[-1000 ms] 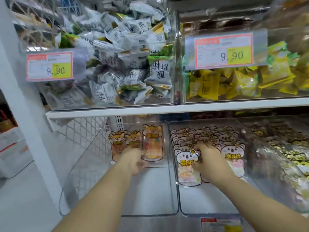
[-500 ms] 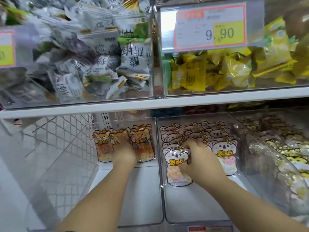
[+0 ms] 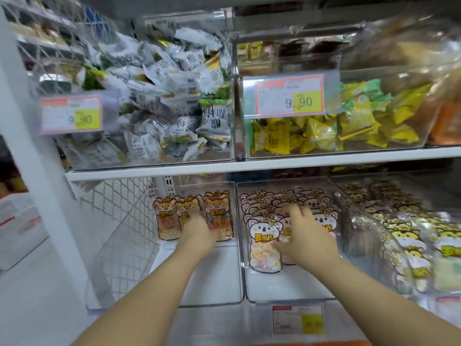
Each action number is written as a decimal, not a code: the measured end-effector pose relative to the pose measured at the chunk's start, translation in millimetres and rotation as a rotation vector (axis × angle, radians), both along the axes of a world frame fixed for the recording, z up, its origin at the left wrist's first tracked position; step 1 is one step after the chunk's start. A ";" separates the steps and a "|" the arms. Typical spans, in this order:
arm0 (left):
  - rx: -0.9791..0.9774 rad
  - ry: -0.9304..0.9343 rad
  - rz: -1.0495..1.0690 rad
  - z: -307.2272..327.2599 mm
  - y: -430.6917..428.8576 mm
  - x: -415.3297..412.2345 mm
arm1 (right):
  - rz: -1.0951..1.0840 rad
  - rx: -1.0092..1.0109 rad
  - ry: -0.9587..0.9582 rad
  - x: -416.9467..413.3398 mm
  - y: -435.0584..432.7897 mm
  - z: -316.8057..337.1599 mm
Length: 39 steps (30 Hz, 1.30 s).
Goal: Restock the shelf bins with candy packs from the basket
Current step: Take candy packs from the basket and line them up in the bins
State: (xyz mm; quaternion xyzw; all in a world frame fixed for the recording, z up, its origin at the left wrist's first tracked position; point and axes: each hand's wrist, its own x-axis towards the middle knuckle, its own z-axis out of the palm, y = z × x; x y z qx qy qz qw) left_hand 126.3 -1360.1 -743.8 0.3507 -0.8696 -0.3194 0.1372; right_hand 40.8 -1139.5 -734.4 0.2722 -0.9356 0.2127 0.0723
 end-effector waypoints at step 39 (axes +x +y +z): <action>-0.409 -1.184 -0.774 -234.2 155.2 295.6 | -0.309 -0.195 -1.250 241.4 102.0 -289.8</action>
